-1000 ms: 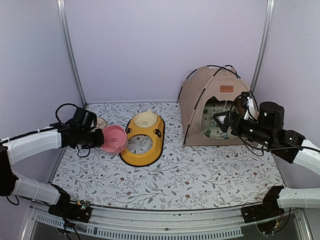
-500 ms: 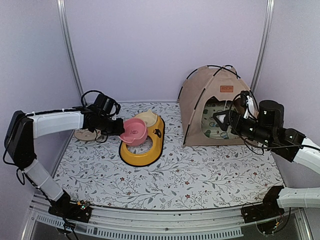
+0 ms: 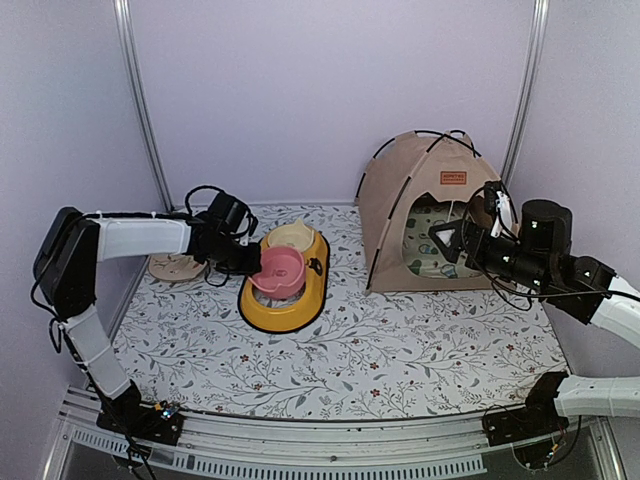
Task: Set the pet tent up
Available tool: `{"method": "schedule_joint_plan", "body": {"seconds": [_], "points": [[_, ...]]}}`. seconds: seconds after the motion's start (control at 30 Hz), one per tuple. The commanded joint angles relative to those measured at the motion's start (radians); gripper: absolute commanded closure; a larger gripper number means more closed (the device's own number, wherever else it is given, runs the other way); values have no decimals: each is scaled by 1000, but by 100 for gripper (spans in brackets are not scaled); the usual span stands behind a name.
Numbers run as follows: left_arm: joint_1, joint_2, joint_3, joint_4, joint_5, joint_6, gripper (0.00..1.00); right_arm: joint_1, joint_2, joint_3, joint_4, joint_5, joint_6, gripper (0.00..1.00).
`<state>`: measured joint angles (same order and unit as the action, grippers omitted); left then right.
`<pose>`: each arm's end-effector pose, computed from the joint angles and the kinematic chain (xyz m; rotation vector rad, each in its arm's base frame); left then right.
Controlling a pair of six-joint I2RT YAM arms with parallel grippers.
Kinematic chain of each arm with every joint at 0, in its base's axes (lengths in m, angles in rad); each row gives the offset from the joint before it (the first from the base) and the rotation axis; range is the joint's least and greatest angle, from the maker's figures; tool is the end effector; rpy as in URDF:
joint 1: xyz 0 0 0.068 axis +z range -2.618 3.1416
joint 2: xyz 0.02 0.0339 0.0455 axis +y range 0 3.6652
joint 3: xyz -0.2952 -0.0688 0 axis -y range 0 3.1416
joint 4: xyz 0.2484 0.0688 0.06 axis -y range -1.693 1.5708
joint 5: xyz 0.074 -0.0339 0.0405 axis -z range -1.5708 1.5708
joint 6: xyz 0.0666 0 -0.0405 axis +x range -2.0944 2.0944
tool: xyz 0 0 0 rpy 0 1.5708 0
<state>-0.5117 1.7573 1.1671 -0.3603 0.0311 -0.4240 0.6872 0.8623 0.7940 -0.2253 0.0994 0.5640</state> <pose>0.3445 -0.1958 0.2008 0.1255 2.5686 -0.4074 0.1697 0.1307 0.3400 -0.0478 1.9351 0.7629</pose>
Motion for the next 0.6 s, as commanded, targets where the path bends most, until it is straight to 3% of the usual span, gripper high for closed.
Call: {"method": "schedule_joint_plan", "body": {"seconds": [0.0,0.57], "points": [[-14,8,51,48,4,24,100,0,-3,31,-3,15,-2,1],[-34,60,89,-12,-16,72,100,0,1,22,8,13,0,1]]}}
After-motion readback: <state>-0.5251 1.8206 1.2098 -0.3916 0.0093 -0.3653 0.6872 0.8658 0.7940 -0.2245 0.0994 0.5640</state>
